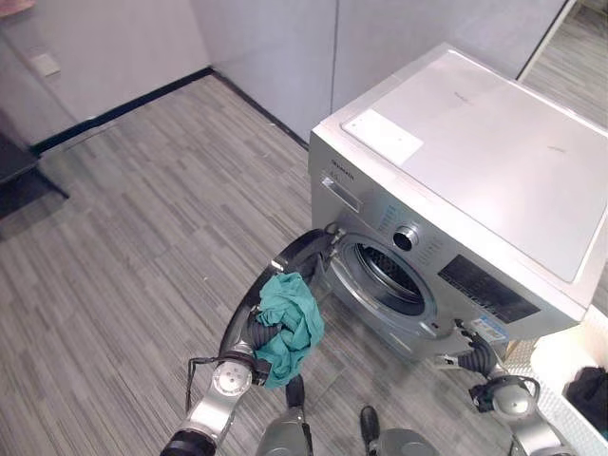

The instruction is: Grab the laundry basket,head to the washer,open it,put in the laundry and shut it.

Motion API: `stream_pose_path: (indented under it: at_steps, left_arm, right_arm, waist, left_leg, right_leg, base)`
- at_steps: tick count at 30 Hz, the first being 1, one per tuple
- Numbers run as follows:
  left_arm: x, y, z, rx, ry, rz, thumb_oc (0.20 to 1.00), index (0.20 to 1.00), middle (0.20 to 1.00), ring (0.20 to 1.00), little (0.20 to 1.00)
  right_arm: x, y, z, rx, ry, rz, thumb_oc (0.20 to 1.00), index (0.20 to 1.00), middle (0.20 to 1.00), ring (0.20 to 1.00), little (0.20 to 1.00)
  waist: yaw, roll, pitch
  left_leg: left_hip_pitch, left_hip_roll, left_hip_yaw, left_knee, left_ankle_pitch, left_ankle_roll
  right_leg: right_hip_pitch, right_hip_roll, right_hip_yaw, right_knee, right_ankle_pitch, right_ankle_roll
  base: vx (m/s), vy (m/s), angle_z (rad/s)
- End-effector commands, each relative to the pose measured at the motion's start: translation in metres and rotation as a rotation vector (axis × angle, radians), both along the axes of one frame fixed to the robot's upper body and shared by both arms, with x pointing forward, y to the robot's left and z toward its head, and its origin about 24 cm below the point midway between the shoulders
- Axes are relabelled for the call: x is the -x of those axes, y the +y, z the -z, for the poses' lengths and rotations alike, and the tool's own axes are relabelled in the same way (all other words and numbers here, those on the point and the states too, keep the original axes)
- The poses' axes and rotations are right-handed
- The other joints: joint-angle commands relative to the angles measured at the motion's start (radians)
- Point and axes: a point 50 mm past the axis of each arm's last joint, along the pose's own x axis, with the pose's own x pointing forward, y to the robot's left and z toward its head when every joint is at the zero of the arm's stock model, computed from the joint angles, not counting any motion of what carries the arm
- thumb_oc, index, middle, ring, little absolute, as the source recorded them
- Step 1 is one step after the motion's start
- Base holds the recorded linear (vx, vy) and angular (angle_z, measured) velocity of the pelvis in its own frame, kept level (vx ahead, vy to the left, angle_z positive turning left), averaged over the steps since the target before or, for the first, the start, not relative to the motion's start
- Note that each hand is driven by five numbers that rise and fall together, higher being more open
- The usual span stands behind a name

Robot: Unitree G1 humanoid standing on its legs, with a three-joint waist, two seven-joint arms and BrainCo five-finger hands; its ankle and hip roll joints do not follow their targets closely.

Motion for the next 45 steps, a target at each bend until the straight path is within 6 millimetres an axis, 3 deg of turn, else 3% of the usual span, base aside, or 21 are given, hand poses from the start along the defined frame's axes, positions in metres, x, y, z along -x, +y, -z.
stream_pose_path:
  at_steps: [1,4,8,10,11,12,14,16,17,18,21,23,28,29,30,31,33,35,37,40,45]
  left_arm:
    - [-0.02,0.025,-0.039,-0.08,-0.203,-0.031,0.2,0.2,0.2,0.2,0.2]
    - [-0.02,0.026,-0.04,-0.096,-0.202,-0.024,0.2,0.2,0.2,0.2,0.2]
    - [-0.02,0.027,-0.041,-0.101,-0.207,-0.038,0.2,0.2,0.2,0.2,0.2]
    - [-0.021,0.029,-0.042,-0.103,-0.21,-0.045,0.2,0.2,0.2,0.2,0.2]
    - [-0.021,0.029,-0.042,-0.103,-0.21,-0.045,0.2,0.2,0.2,0.2,0.2]
    - [-0.015,0.023,-0.035,-0.076,-0.188,-0.035,0.2,0.2,0.2,0.2,0.2]
    - [-0.012,0.021,-0.033,-0.057,-0.174,-0.034,0.2,0.2,0.2,0.2,0.2]
    - [-0.012,0.02,-0.033,-0.041,-0.176,-0.047,0.2,0.2,0.2,0.2,0.2]
    - [-0.013,0.018,-0.032,-0.036,-0.176,-0.05,0.2,0.2,0.2,0.2,0.2]
    - [-0.014,0.016,-0.032,-0.026,-0.178,-0.056,0.2,0.2,0.2,0.2,0.2]
    - [-0.02,0.014,-0.033,0.002,-0.192,-0.086,0.2,0.2,0.2,0.2,0.2]
    - [-0.021,0.013,-0.034,0.009,-0.203,-0.091,0.2,0.2,0.2,0.2,0.2]
    - [-0.036,0.019,-0.049,-0.017,-0.267,-0.112,0.2,0.2,0.2,0.2,0.2]
    - [-0.045,0.023,-0.06,-0.025,-0.315,-0.133,0.2,0.2,0.2,0.2,0.2]
    - [-0.045,0.023,-0.06,-0.025,-0.316,-0.133,0.2,0.2,0.2,0.2,0.2]
    - [-0.052,0.024,-0.068,-0.016,-0.354,-0.156,0.2,0.2,0.2,0.2,0.2]
    - [-0.058,0.023,-0.075,-0.005,-0.384,-0.17,0.2,0.2,0.2,0.2,0.2]
    - [-0.065,0.021,-0.082,0.023,-0.412,-0.191,0.2,0.2,0.2,0.2,0.2]
    - [-0.082,0.015,-0.104,0.099,-0.508,-0.255,0.2,0.2,0.2,0.2,0.2]
    - [-0.09,0.013,-0.115,0.099,-0.556,-0.268,0.2,0.2,0.2,0.2,0.2]
    - [-0.116,0.007,-0.162,0.148,-0.707,-0.301,0.2,0.2,0.2,0.2,0.2]
  right_arm:
    - [-0.016,0.01,-0.017,-0.015,-0.098,-0.039,1.0,1.0,1.0,1.0,1.0]
    - [-0.015,0.011,-0.017,-0.019,-0.097,-0.046,1.0,1.0,1.0,1.0,1.0]
    - [-0.015,0.012,-0.014,-0.012,-0.083,-0.048,1.0,1.0,1.0,1.0,1.0]
    - [-0.014,0.012,-0.012,-0.013,-0.076,-0.043,1.0,1.0,1.0,1.0,1.0]
    - [-0.014,0.012,-0.012,-0.013,-0.076,-0.043,1.0,1.0,1.0,1.0,1.0]
    - [-0.001,0.005,-0.005,-0.022,-0.043,-0.015,1.0,1.0,1.0,1.0,1.0]
    - [0.003,0.002,-0.003,-0.021,-0.034,0.0,1.0,1.0,1.0,1.0,1.0]
    - [-0.001,-0.001,-0.007,-0.015,-0.049,-0.001,1.0,1.0,1.0,1.0,1.0]
    - [-0.004,-0.003,-0.01,-0.012,-0.063,0.002,1.0,1.0,1.0,1.0,1.0]
    - [-0.006,-0.004,-0.011,-0.01,-0.068,0.002,1.0,1.0,1.0,1.0,1.0]
    - [-0.01,-0.008,-0.014,-0.009,-0.085,0.032,1.0,1.0,1.0,1.0,1.0]
    - [-0.01,-0.01,-0.013,-0.011,-0.082,0.043,1.0,1.0,1.0,1.0,1.0]
    - [-0.022,-0.006,-0.018,-0.033,-0.116,0.067,1.0,1.0,1.0,1.0,1.0]
    - [-0.029,-0.004,-0.022,-0.044,-0.136,0.073,1.0,1.0,1.0,1.0,1.0]
    - [-0.03,-0.004,-0.022,-0.044,-0.137,0.073,1.0,1.0,1.0,1.0,1.0]
    - [-0.035,-0.002,-0.026,-0.05,-0.162,0.081,1.0,1.0,1.0,1.0,1.0]
    - [-0.04,-0.001,-0.032,-0.058,-0.192,0.082,1.0,1.0,1.0,1.0,1.0]
    - [-0.043,0.001,-0.036,-0.073,-0.22,0.098,1.0,1.0,1.0,1.0,1.0]
    - [-0.057,0.01,-0.061,-0.143,-0.361,0.129,1.0,1.0,1.0,1.0,1.0]
    - [-0.062,0.013,-0.068,-0.16,-0.403,0.137,1.0,1.0,1.0,1.0,1.0]
    - [-0.071,0.02,-0.087,-0.189,-0.494,0.119,1.0,1.0,1.0,1.0,1.0]
  waist:
    - [0.03,-0.066,-0.016]
    - [0.024,-0.072,-0.012]
    - [0.021,-0.074,-0.005]
    - [0.028,-0.065,-0.005]
    - [0.028,-0.065,-0.005]
    - [0.002,-0.066,-0.013]
    - [-0.003,-0.07,-0.006]
    - [0.014,-0.062,0.018]
    - [0.02,-0.067,0.027]
    - [0.024,-0.066,0.029]
    - [0.039,-0.051,0.049]
    - [0.033,-0.047,0.055]
    - [0.009,-0.045,0.119]
    - [0.01,-0.051,0.142]
    - [0.011,-0.051,0.141]
    - [0.009,-0.053,0.159]
    - [0.007,-0.055,0.177]
    - [0.002,-0.054,0.181]
    - [-0.018,-0.042,0.184]
    - [-0.019,-0.033,0.172]
    - [-0.03,-0.028,0.159]
  left_leg:
    - [-0.053,0.05,0.006,0.151,-0.131,-0.042]
    - [-0.018,0.043,0.047,0.134,-0.142,-0.034]
    - [0.047,0.023,0.12,0.095,-0.162,-0.025]
    - [0.09,0.024,0.138,0.084,-0.2,-0.03]
    - [0.09,0.024,0.138,0.084,-0.2,-0.03]
    - [0.112,0.014,0.15,0.153,-0.237,-0.039]
    - [0.086,0.041,0.164,0.272,-0.25,-0.055]
    - [0.014,0.075,0.096,0.403,-0.211,-0.076]
    - [-0.032,0.056,0.054,0.402,-0.189,-0.064]
    - [-0.054,0.043,0.006,0.379,-0.202,-0.062]
    - [-0.089,0.03,-0.131,0.234,-0.16,-0.082]
    - [-0.09,0.032,-0.136,0.224,-0.155,-0.084]
    - [-0.192,0.017,-0.064,0.336,-0.2,-0.039]
    - [-0.24,0.014,-0.034,0.399,-0.226,-0.02]
    - [-0.243,0.015,-0.034,0.402,-0.227,-0.02]
    - [-0.274,0.015,-0.03,0.465,-0.282,-0.014]
    - [-0.316,0.019,-0.024,0.512,-0.297,-0.006]
    - [-0.384,0.029,-0.03,0.583,-0.31,-0.005]
    - [-0.628,0.061,-0.052,0.807,-0.356,-0.002]
    - [-0.733,0.074,-0.07,0.9,-0.382,0.001]
    - [-0.946,0.106,-0.124,1.101,-0.437,0.02]
  right_leg:
    - [-0.028,-0.106,-0.105,0.064,0.029,0.103]
    - [-0.05,-0.086,-0.143,0.071,0.031,0.097]
    - [-0.103,-0.038,-0.276,0.032,0.04,0.081]
    - [-0.112,-0.051,-0.384,0.044,0.014,0.077]
    - [-0.112,-0.051,-0.384,0.044,0.014,0.077]
    - [-0.051,-0.024,-0.349,-0.052,0.013,0.057]
    - [-0.023,-0.017,-0.336,-0.081,0.015,0.036]
    - [-0.012,0.005,-0.307,-0.087,0.008,0.011]
    - [-0.019,0.0,-0.302,-0.09,0.019,0.0]
    - [-0.02,-0.002,-0.291,-0.09,0.014,0.005]
    - [-0.04,0.002,-0.225,-0.053,0.004,0.025]
    - [-0.063,-0.001,-0.21,-0.025,-0.004,0.028]
    - [-0.282,-0.039,-0.128,0.186,-0.005,0.025]
    - [-0.344,-0.045,-0.111,0.235,-0.006,0.024]
    - [-0.348,-0.044,-0.11,0.237,-0.007,0.024]
    - [-0.379,-0.047,-0.097,0.279,-0.037,0.028]
    - [-0.417,-0.048,-0.096,0.314,-0.047,0.025]
    - [-0.471,-0.054,-0.102,0.362,-0.061,0.02]
    - [-0.708,-0.055,-0.102,0.561,-0.114,-0.007]
    - [-0.808,-0.051,-0.101,0.639,-0.142,-0.018]
    - [-1.02,-0.051,-0.096,0.844,-0.218,-0.047]
  base:
    - [0.08,0.194,-1.65]
    - [0.08,0.14,-0.86]
    - [0.09,0.105,-0.58]
    - [0.18,0.042,-1.08]
    - [0.25,-0.103,-0.64]
    - [0.24,-0.148,-0.13]
    - [0.17,-0.172,-0.05]
    - [-0.02,-0.056,0.12]
    - [-0.07,0.049,-0.24]
    - [-0.04,0.101,-0.57]
    - [0.05,0.189,-0.96]
    - [-0.04,0.173,-0.83]
    - [-0.22,0.248,-0.74]
    - [-0.16,0.141,-0.85]
    - [-0.1,0.113,-0.77]
    - [0.0,0.033,-0.41]
    - [-0.07,0.005,-0.2]
    - [-0.15,-0.071,-0.02]
    - [-0.21,-0.125,0.26]
    - [-0.07,-0.052,0.15]
    - [-0.04,-0.06,-0.01]
